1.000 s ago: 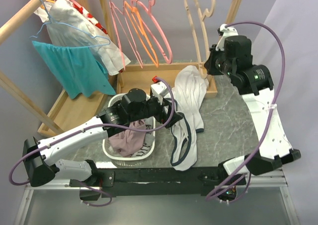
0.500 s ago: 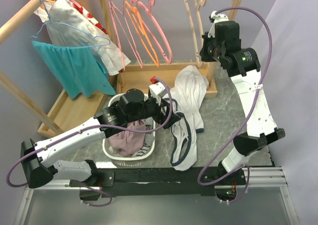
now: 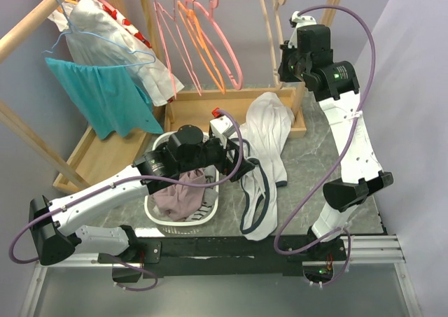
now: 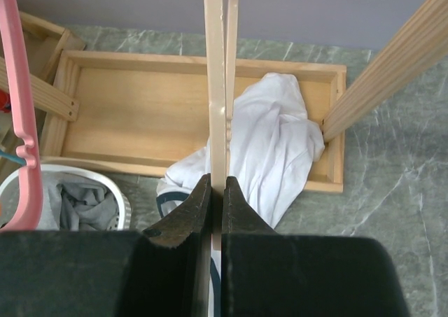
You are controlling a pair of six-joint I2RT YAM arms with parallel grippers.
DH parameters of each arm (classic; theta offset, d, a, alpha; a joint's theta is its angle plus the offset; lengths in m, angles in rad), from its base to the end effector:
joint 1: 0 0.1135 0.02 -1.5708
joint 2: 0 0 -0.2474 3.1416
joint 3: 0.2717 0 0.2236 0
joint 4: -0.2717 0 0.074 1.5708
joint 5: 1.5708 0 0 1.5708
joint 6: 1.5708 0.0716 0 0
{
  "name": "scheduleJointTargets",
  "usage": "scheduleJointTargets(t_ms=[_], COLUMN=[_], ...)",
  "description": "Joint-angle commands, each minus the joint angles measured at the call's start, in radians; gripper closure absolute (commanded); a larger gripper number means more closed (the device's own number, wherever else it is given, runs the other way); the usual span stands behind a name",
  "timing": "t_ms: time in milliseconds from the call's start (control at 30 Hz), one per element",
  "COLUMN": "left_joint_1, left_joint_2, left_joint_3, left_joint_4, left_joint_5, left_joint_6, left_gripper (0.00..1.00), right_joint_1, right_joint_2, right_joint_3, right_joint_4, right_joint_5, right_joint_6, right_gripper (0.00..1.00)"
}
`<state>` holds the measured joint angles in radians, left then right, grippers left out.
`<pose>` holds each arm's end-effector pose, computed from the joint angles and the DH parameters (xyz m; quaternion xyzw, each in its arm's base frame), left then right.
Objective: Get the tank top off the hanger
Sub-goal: Place the hanger at the clothesline.
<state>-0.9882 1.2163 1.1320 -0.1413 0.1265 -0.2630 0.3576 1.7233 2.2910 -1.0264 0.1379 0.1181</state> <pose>0.1549 -0.2514 0.3547 0.3137 0.7159 -0.4042 0.4751 0.3190 0.1087 0.4603 -0.0651 0.8456 0.0672 0.5255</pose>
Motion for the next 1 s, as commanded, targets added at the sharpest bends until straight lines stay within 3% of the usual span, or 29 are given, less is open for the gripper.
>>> scheduleJointTargets(t_ms=[0,367,567,733,767,967], left_joint_1=[-0.003,-0.003,-0.004,-0.003,-0.003,-0.004], left_joint_2=[-0.011,-0.003,-0.001,-0.001,-0.003,0.003], left_joint_3=[0.000,0.006,0.005,-0.001,0.002,0.005], left_joint_4=[0.014,0.012,0.014,0.026,0.025,0.025], left_joint_5=[-0.002,-0.005,-0.002,-0.001,0.001,0.002], left_joint_6=[0.021,0.021,0.022,0.013,0.013,0.015], left_gripper=[0.01,0.01,0.01,0.01,0.01,0.01], right_joint_1=[0.003,0.003,0.003,0.001,0.001,0.001], right_joint_2=[0.030,0.073,0.019,-0.013,-0.016,-0.059], right_joint_3=[0.027,0.024,-0.079,-0.105,-0.107,-0.151], right_joint_4=[0.069,0.078,0.114,0.109,0.109,0.127], right_joint_5=[0.008,-0.014,-0.038,-0.040,-0.040,-0.054], right_joint_6=[-0.009,0.011,0.012,0.011,0.011,0.018], right_gripper=[1.00,0.98,0.95,0.85,0.71,0.64])
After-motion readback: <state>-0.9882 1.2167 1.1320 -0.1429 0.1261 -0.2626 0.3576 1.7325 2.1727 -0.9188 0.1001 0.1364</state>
